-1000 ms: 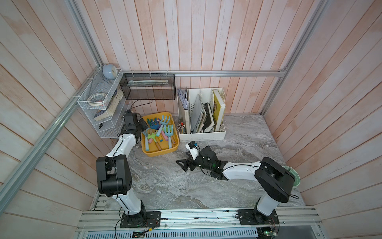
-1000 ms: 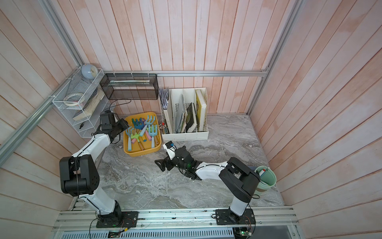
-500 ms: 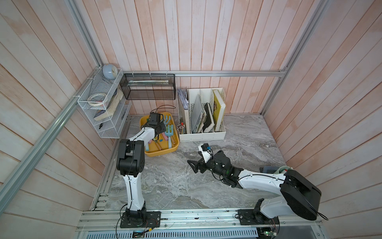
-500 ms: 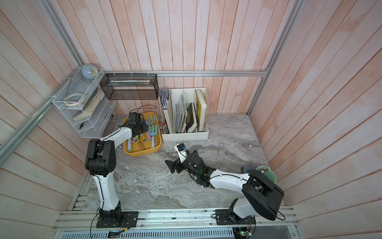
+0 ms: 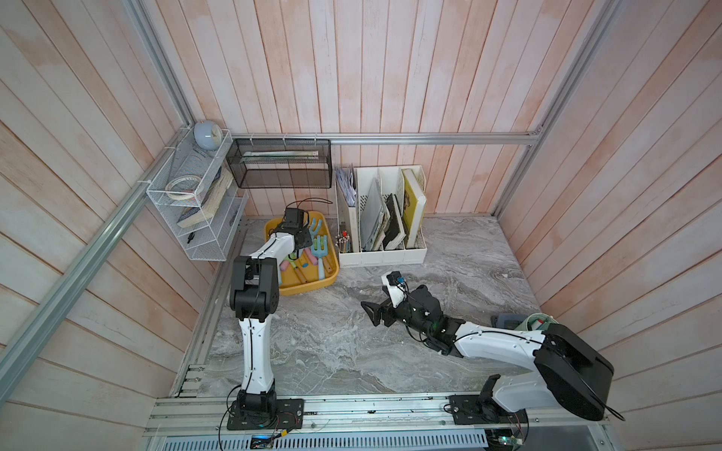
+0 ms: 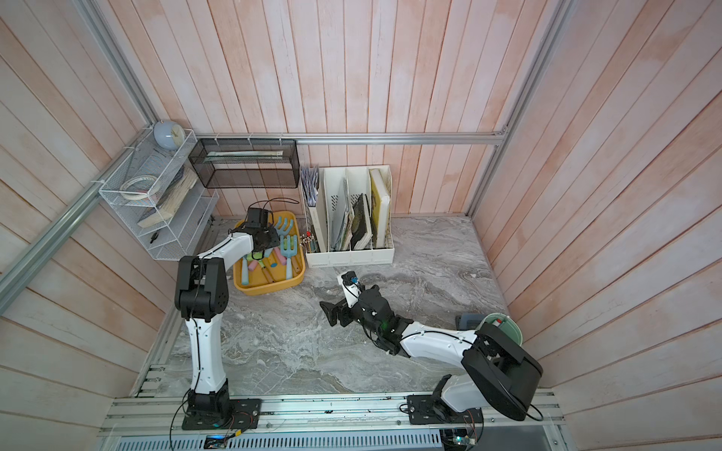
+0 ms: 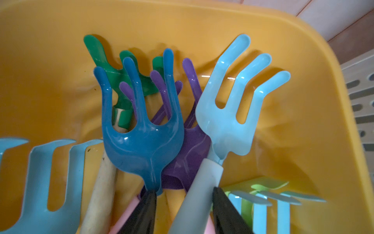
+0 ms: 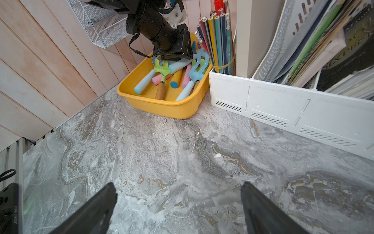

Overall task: Take the hand rake out of the storage box
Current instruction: Pick up the rake from the storage box.

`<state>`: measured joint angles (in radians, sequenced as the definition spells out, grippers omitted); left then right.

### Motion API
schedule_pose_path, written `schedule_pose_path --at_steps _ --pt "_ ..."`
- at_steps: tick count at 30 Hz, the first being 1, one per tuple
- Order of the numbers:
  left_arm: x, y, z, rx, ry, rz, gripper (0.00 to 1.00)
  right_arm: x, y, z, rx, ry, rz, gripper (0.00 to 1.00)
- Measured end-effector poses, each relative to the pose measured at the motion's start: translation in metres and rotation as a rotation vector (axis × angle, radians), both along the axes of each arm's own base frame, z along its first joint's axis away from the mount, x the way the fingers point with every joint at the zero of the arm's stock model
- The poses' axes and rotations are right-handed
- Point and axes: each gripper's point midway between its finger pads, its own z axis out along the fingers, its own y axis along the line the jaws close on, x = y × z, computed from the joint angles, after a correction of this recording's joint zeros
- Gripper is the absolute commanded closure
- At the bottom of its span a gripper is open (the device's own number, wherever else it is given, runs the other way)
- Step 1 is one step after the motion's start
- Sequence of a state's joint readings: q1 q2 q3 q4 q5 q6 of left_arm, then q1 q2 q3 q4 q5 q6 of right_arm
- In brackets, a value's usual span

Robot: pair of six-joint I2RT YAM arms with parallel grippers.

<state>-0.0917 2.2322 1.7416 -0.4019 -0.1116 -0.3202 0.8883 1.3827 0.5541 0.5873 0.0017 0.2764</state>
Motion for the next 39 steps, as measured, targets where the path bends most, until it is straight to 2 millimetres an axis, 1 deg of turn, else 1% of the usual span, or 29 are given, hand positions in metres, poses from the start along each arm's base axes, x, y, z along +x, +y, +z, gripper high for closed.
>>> schedule_pose_path --at_steps 4,7,9,15,20,21,23,27,30,37,39 --pt "0.002 -0.001 -0.001 0.007 0.006 -0.012 0.54 0.001 0.0 -0.004 -0.006 0.01 0.0 0.02" --pt "0.004 -0.002 -0.002 0.012 0.01 -0.021 0.61 0.001 0.0 -0.005 -0.005 0.013 0.001 0.02" --pt "0.004 -0.003 -0.002 0.016 0.013 -0.026 0.62 0.001 0.0 -0.005 -0.004 0.015 -0.001 0.02" --pt "0.002 -0.005 -0.002 0.035 0.029 -0.041 0.62 0.002 0.0 -0.008 -0.006 0.019 -0.001 0.02" --pt "0.006 -0.004 -0.004 0.048 0.052 -0.04 0.62 0.003 0.0 -0.008 -0.003 0.022 0.002 0.02" --pt "0.006 -0.004 -0.005 0.048 0.052 -0.04 0.6 0.003 0.0 -0.008 -0.002 0.022 0.001 0.02" --pt "0.006 -0.003 -0.006 0.048 0.053 -0.037 0.54 0.003 -0.001 -0.009 0.0 0.021 -0.001 0.02" --pt "0.004 0.001 -0.009 0.053 0.059 -0.027 0.53 0.003 -0.006 -0.014 -0.006 0.027 -0.006 0.02" --pt "0.004 0.001 -0.01 0.053 0.061 -0.027 0.55 0.003 -0.008 -0.015 -0.008 0.03 -0.012 0.02" --pt "0.003 0.002 -0.011 0.058 0.071 -0.025 0.55 0.005 -0.01 -0.016 -0.005 0.033 -0.019 0.02" --pt "0.004 0.002 -0.012 0.061 0.074 -0.027 0.62 0.005 -0.01 -0.015 -0.005 0.033 -0.019 0.02"
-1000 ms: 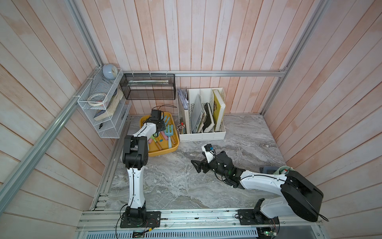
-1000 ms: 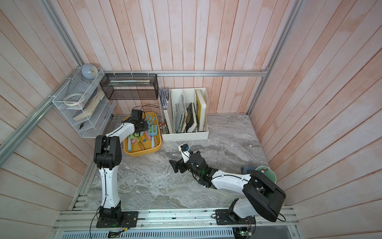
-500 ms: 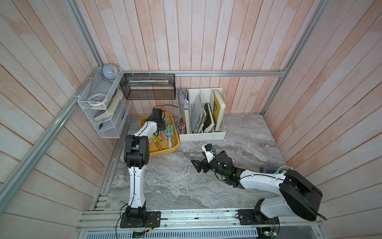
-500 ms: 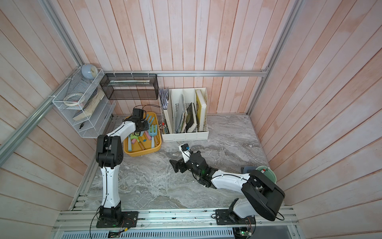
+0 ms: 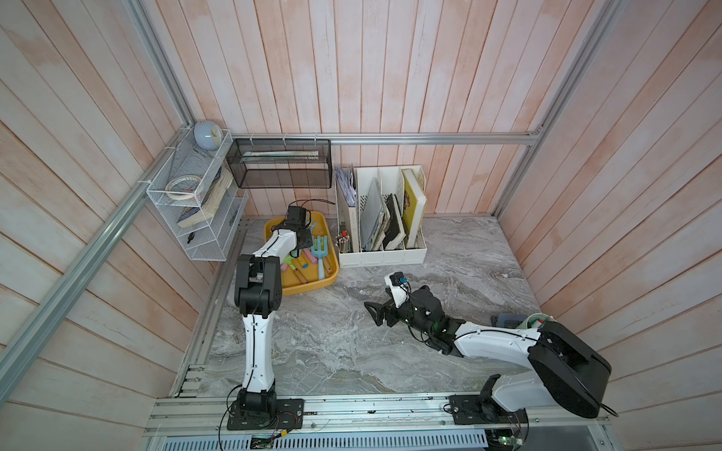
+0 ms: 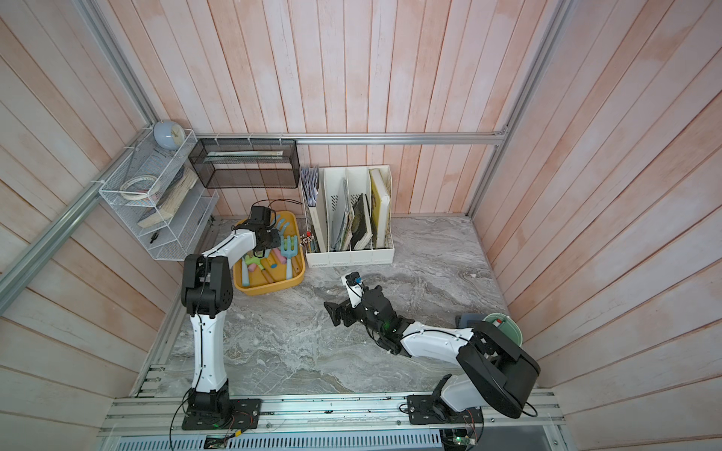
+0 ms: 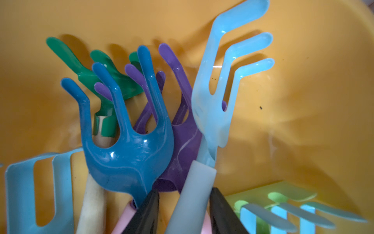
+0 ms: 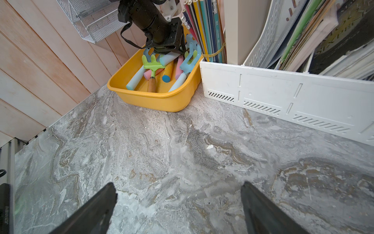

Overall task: Take the hand rake out of the storage box
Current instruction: Pick up the rake from the storage box.

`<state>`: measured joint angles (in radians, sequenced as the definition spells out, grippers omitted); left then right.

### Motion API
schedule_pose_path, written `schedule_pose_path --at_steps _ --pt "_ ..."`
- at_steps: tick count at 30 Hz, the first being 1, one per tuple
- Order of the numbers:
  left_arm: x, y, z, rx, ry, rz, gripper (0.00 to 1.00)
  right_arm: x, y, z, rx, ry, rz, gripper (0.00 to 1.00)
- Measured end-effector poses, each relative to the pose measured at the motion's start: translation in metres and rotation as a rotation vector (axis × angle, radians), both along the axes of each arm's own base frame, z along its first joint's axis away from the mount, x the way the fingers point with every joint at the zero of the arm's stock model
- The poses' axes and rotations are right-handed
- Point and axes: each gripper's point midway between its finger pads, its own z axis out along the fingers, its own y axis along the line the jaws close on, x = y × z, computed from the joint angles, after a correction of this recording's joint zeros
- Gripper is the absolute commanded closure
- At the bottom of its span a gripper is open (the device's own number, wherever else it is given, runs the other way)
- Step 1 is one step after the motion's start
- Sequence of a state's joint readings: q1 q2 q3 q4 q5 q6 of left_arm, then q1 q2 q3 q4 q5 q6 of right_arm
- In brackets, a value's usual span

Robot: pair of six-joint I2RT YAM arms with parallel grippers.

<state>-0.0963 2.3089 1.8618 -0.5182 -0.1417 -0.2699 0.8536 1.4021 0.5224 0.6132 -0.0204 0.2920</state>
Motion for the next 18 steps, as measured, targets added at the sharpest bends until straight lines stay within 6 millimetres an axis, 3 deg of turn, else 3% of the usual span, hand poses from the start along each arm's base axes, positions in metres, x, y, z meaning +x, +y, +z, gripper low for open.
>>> schedule_pose_path --at_steps 3,7,11,15,18 --pt "-0.002 -0.002 -0.001 -0.001 0.01 -0.007 0.73 0.0 -0.001 0.002 0.004 -0.002 -0.001 0.02" --pt "-0.005 -0.005 -0.002 -0.006 0.002 -0.011 0.74 0.001 -0.004 0.008 0.018 -0.012 -0.008 0.02" --pt "-0.02 -0.003 0.003 -0.009 0.014 -0.006 0.78 0.001 -0.007 0.01 0.024 -0.017 -0.014 0.02" --pt "-0.041 -0.002 0.021 -0.025 0.002 0.005 0.78 0.0 -0.008 0.011 0.026 -0.019 -0.014 0.02" --pt "-0.068 0.003 0.049 -0.045 -0.038 0.029 0.78 0.0 -0.009 0.015 0.036 -0.024 -0.017 0.02"
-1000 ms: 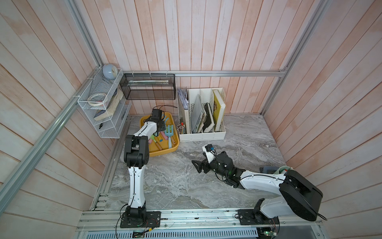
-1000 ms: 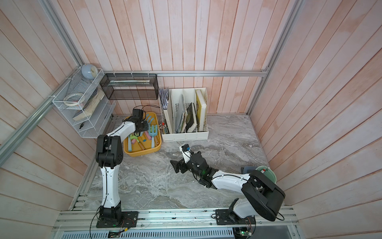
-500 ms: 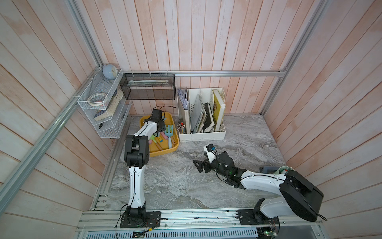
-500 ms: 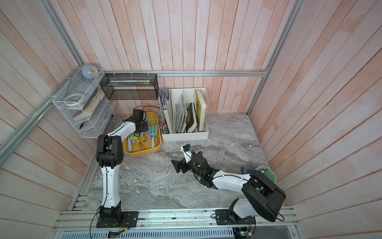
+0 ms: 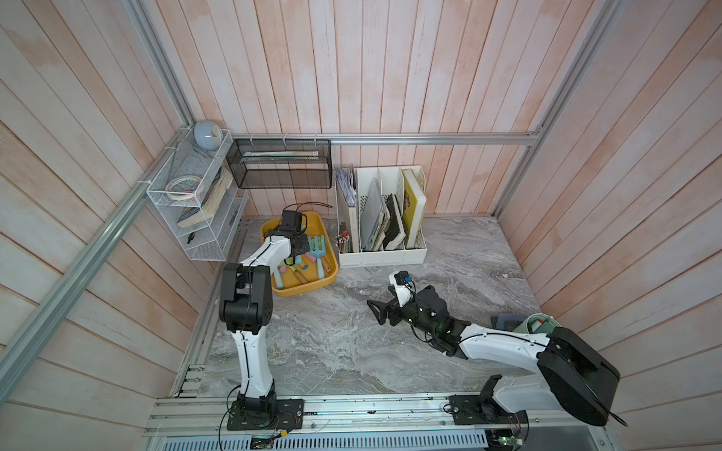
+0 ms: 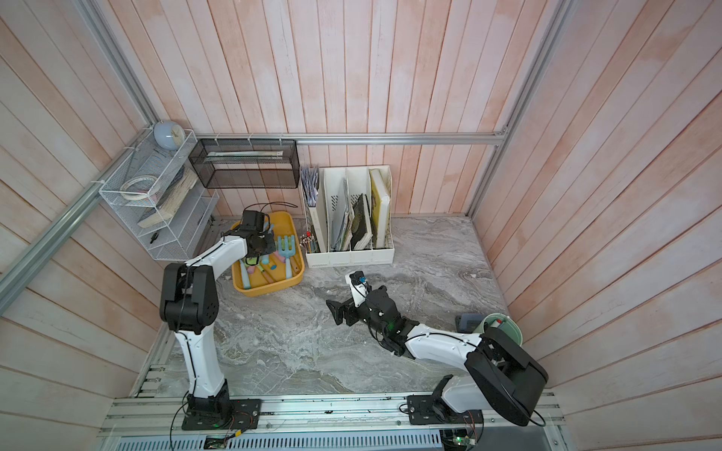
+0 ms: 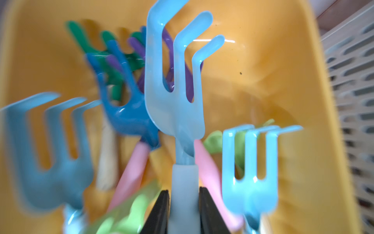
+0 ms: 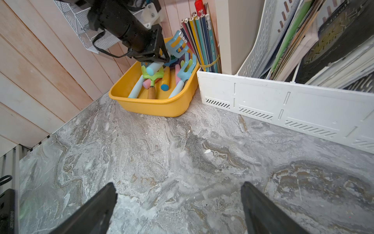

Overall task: Take the hand rake out of the storage box
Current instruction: Pick up the rake from the storage box, then place the rake at the center of the board.

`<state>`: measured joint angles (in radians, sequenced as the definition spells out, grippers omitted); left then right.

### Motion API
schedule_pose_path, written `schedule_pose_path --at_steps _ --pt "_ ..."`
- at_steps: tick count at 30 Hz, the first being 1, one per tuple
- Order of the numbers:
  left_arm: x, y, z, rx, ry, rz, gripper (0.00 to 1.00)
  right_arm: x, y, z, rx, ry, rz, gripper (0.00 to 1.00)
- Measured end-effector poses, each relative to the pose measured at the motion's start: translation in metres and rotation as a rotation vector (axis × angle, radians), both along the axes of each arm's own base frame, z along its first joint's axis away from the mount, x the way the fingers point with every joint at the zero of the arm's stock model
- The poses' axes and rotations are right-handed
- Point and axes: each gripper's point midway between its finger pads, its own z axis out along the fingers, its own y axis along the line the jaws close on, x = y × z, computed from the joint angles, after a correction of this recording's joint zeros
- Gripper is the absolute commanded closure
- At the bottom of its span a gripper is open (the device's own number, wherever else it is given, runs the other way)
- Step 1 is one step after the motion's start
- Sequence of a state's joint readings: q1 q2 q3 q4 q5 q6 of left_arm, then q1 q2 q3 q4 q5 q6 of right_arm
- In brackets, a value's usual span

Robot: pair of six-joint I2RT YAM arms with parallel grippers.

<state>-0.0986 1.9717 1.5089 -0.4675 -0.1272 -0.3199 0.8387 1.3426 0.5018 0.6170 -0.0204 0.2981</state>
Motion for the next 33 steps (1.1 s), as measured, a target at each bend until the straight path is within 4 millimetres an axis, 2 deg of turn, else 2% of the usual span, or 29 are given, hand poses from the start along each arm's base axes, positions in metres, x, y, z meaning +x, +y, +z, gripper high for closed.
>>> schedule_pose_path --at_steps 5,7,9,16,21,25,28,31,33 --pt "-0.041 0.003 0.061 -0.064 -0.146 0.031 0.8 0.001 -0.001 0.005 0.017 -0.002 -0.005 0.02" --pt "-0.06 -0.002 0.077 -0.109 -0.205 0.033 0.81 0.001 -0.001 0.006 0.023 0.001 -0.005 0.02" --pt "-0.087 -0.012 0.087 -0.165 -0.258 0.025 0.81 0.0 -0.001 0.009 0.033 0.0 -0.007 0.02" --pt "-0.204 -0.091 0.089 -0.362 -0.311 -0.17 0.82 -0.005 -0.008 0.023 0.074 0.0 -0.016 0.02" --pt "-0.263 -0.125 0.064 -0.452 -0.224 -0.279 0.82 -0.013 -0.019 0.03 0.1 -0.003 -0.029 0.02" --pt "-0.303 -0.148 0.024 -0.482 -0.096 -0.333 0.82 -0.017 -0.028 0.036 0.121 -0.011 -0.048 0.02" --pt "-0.322 -0.147 -0.014 -0.486 -0.005 -0.299 0.82 -0.019 -0.033 0.036 0.129 -0.006 -0.062 0.02" --pt "-0.333 -0.134 -0.057 -0.459 0.08 -0.22 0.82 -0.019 -0.036 0.037 0.127 -0.006 -0.073 0.02" --pt "-0.338 -0.127 -0.078 -0.433 0.13 -0.182 0.81 -0.02 -0.037 0.036 0.123 -0.004 -0.076 0.02"
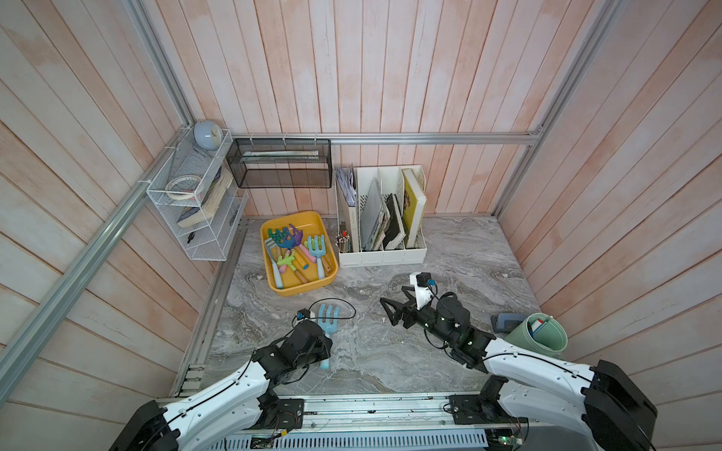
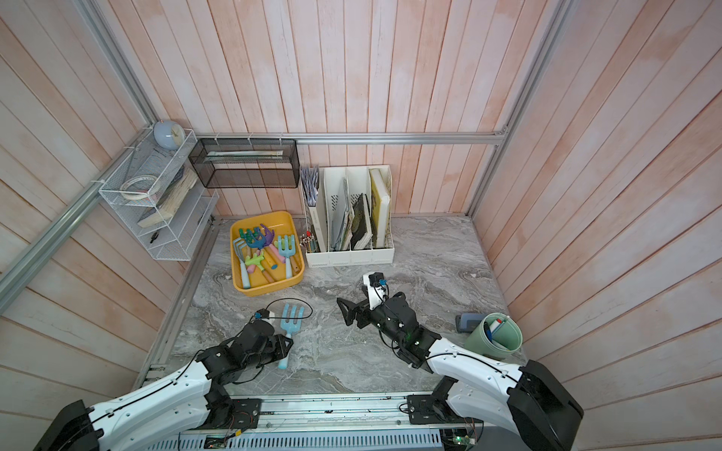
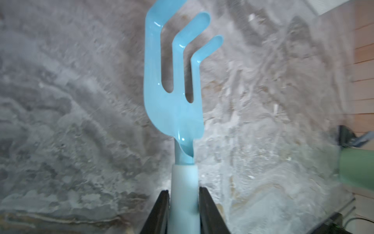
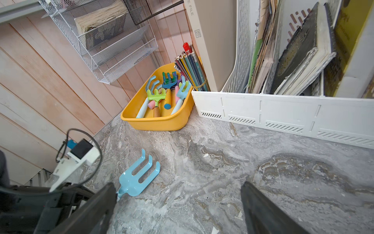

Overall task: Take the hand rake out of the storage box
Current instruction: Place the rake at the center of the board.

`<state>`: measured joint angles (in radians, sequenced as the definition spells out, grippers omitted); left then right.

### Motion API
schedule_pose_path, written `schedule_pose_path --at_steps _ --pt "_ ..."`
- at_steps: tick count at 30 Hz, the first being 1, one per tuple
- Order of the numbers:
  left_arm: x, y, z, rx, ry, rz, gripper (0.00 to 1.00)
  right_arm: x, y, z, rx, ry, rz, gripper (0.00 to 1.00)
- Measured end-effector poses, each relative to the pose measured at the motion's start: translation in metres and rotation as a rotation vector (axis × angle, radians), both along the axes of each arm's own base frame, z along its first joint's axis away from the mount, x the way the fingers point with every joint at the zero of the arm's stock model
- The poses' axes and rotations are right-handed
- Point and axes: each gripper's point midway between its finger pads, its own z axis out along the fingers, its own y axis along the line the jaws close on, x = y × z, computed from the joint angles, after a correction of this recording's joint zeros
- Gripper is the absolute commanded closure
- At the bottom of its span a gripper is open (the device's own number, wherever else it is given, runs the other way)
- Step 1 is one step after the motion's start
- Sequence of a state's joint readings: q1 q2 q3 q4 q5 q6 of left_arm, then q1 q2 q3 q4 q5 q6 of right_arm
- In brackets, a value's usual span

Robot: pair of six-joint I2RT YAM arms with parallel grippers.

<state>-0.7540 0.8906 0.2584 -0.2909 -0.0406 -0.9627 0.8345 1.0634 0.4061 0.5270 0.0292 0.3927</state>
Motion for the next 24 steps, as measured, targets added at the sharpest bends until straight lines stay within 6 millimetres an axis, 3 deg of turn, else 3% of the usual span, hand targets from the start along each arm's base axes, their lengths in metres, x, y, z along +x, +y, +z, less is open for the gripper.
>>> schedule_pose_path --at_steps 2,9,16,18,21,24 --pt "0.005 -0.004 -0.002 -0.012 -0.004 0.014 0.78 0.0 0.0 -0.001 -0.004 0.004 0.0 0.02" --pt "0.018 -0.01 0.002 -0.052 -0.029 0.057 0.46 0.001 -0.003 -0.005 -0.015 0.007 -0.016 0.02" --pt "0.019 0.007 0.004 0.01 -0.02 0.111 0.45 0.001 -0.004 -0.007 -0.019 0.009 -0.023 0.02" --pt "0.019 0.01 0.004 0.071 0.005 0.115 0.4 0.002 -0.005 -0.007 -0.019 0.009 -0.025 0.02" --pt "0.025 0.003 0.014 0.183 0.033 0.096 0.32 0.002 -0.005 -0.007 -0.02 0.009 -0.026 0.02" --pt "0.033 -0.011 0.025 0.248 0.025 0.072 0.32 0.002 -0.006 -0.009 -0.023 0.011 -0.03 0.02"
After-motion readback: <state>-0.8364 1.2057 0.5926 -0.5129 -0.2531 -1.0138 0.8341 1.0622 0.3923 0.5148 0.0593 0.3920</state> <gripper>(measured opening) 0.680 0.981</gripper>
